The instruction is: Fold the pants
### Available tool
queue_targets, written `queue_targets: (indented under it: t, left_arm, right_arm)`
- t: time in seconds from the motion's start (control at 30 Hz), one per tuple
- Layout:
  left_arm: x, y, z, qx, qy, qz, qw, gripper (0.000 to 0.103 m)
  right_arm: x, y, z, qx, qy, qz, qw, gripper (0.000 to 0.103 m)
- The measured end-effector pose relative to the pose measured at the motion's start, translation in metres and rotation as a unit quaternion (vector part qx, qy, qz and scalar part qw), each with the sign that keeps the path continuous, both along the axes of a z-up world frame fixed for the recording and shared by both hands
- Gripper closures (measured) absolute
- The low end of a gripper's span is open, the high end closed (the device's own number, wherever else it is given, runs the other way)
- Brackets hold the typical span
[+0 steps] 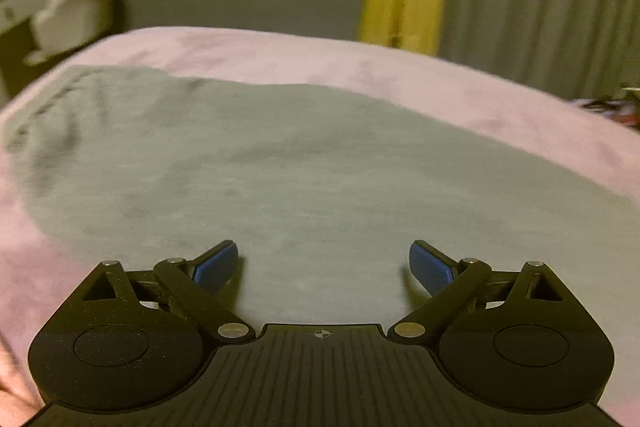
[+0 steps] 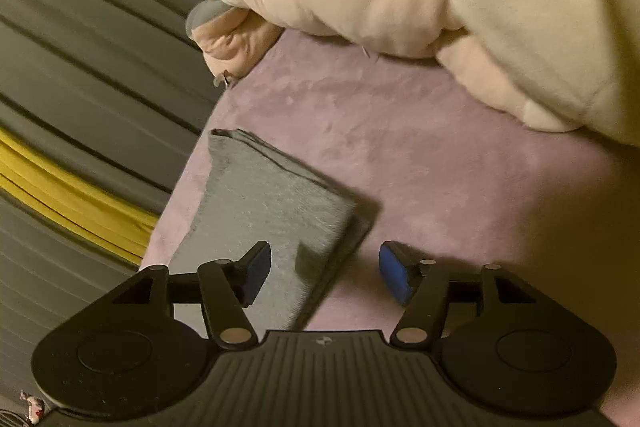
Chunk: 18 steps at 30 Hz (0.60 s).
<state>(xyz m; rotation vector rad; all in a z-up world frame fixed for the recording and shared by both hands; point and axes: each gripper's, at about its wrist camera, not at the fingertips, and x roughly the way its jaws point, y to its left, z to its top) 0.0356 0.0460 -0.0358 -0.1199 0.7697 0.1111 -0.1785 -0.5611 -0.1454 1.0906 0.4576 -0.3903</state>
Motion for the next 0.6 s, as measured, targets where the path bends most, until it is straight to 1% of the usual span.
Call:
queue_targets:
  t: [0.03, 0.07, 0.13, 0.17, 0.2, 0.27, 0.33, 0.37, 0.43, 0.5, 0.53, 0.57, 0.6]
  left_arm:
    - [-0.001, -0.006, 0.002, -0.003, -0.002, -0.016, 0.9999, 0.006]
    - [-0.003, -0.015, 0.003, 0.006, -0.008, -0.034, 0.9994, 0.006]
    - [-0.004, -0.034, 0.003, 0.038, -0.017, -0.058, 0.9974, 0.006]
    - [-0.002, -0.041, 0.001, 0.052, -0.023, -0.067, 0.9961, 0.006]
    - [0.001, -0.047, -0.001, 0.061, -0.029, -0.074, 0.9950, 0.006]
    - [0.010, -0.057, -0.004, 0.061, -0.034, -0.075, 0.9948, 0.006]
    - [0.023, -0.062, -0.006, 0.054, -0.037, -0.073, 0.9952, 0.006]
    - [0.029, -0.064, -0.009, 0.056, -0.038, -0.071, 0.9952, 0.006]
    - [0.047, -0.067, -0.015, 0.074, -0.033, -0.070, 0.9943, 0.006]
    - [0.067, -0.070, -0.025, 0.101, -0.016, -0.073, 0.9921, 0.006]
    - [0.077, -0.070, -0.032, 0.118, -0.011, -0.072, 0.9904, 0.004]
    - [0.085, -0.068, -0.035, 0.128, -0.013, -0.074, 0.9890, 0.001]
    - [0.092, -0.065, -0.038, 0.128, -0.014, -0.079, 0.9885, 0.000]
  right_arm:
    - [0.002, 0.005, 0.009, -0.023, 0.018, -0.006, 1.000, 0.043]
    - [0.007, 0.013, 0.021, -0.064, 0.039, -0.019, 0.997, 0.043]
    - [0.028, 0.030, 0.040, -0.153, 0.074, -0.040, 0.985, 0.042]
    - [0.034, 0.044, 0.053, -0.197, 0.069, -0.036, 0.977, 0.042]
    - [0.041, 0.056, 0.064, -0.223, 0.058, -0.019, 0.973, 0.042]
    - [0.067, 0.089, 0.077, -0.263, 0.035, 0.058, 0.962, 0.038]
    - [0.098, 0.128, 0.080, -0.295, 0.022, 0.147, 0.944, 0.037]
    - [0.113, 0.148, 0.079, -0.311, 0.020, 0.184, 0.932, 0.037]
    - [0.148, 0.186, 0.070, -0.339, 0.020, 0.254, 0.906, 0.034]
    - [0.185, 0.216, 0.054, -0.357, 0.044, 0.305, 0.882, 0.033]
    - [0.201, 0.225, 0.045, -0.365, 0.061, 0.318, 0.873, 0.023]
    - [0.211, 0.231, 0.040, -0.390, 0.062, 0.306, 0.866, 0.008]
    - [0.218, 0.232, 0.038, -0.410, 0.059, 0.293, 0.862, 0.004]
